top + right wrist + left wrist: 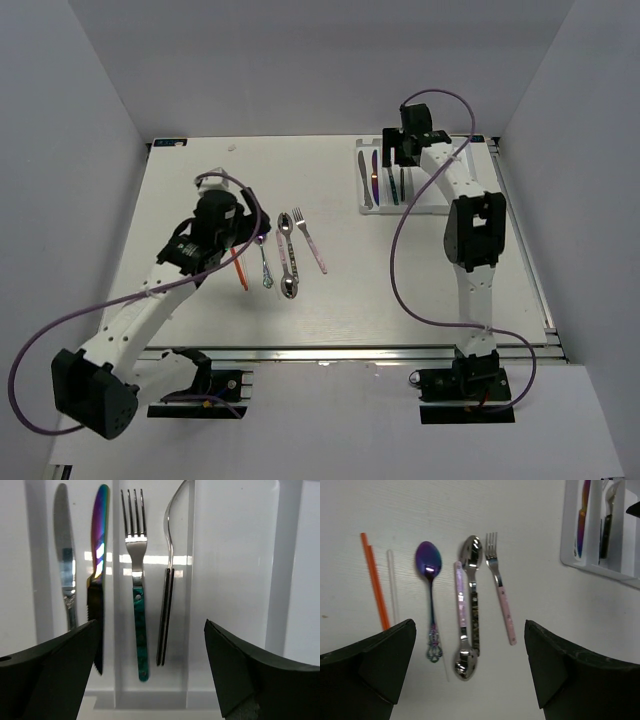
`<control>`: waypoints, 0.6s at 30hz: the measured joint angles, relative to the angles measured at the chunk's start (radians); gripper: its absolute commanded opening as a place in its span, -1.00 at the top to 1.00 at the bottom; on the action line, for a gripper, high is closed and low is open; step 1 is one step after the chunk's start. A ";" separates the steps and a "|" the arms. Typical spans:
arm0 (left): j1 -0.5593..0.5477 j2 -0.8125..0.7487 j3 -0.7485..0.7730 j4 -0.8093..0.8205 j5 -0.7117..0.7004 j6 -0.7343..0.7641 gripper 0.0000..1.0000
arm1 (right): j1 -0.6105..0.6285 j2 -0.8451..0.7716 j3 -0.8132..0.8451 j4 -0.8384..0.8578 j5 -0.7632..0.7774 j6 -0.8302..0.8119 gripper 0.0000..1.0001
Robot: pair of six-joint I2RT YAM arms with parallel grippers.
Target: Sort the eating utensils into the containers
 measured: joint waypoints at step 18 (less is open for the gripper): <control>-0.297 0.723 0.317 0.017 -0.245 -0.257 -0.28 | 0.080 -0.895 -0.983 0.210 -0.232 0.192 -0.79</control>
